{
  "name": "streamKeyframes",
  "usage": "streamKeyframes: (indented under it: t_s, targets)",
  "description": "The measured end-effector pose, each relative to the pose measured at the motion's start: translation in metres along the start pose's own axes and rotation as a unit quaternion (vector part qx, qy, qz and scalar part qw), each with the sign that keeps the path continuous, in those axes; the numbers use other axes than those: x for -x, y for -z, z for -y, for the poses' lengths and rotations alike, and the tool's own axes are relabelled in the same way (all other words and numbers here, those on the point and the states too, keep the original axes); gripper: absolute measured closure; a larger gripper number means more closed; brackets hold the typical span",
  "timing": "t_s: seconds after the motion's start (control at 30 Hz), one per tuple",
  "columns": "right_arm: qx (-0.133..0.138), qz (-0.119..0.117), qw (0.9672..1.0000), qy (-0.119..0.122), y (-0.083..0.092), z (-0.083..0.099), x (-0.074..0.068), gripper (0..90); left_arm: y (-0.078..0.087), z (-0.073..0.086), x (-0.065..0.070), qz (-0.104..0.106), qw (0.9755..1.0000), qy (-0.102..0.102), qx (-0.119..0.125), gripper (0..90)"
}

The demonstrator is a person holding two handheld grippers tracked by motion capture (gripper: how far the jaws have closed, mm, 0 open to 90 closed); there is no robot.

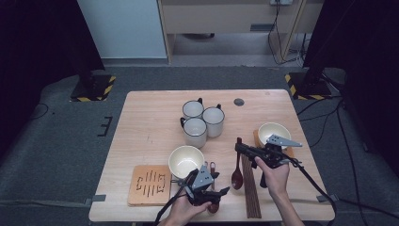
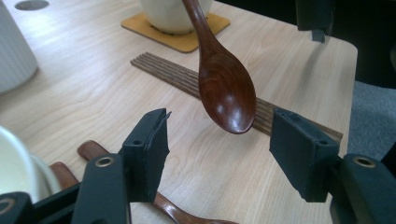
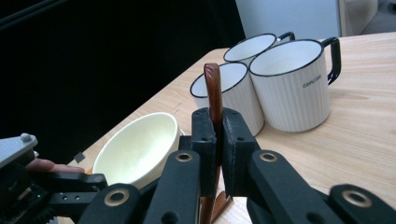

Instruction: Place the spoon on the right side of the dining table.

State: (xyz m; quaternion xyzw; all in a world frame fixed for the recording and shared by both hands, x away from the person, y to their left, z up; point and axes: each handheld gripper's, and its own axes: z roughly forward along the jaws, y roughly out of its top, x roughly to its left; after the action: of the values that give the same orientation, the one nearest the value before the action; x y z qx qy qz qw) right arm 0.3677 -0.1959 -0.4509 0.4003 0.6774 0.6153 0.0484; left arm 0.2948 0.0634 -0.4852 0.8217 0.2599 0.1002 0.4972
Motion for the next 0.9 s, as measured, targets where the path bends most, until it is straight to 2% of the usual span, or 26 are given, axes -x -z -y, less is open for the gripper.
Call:
streamKeyframes:
  t_s: [0.5, 0.9]
  targets:
    - [0.020, 0.007, 0.9998, 0.002, 0.004, -0.009, 0.003, 85.2, 0.019, -0.010, -0.013, -0.021, 0.9991, 0.020, 0.030, 34.4]
    - [0.041, 0.017, 0.9990, 0.002, 0.008, -0.018, 0.007, 85.2, 0.036, -0.016, -0.026, -0.043, 0.9972, 0.035, 0.049, 31.6]
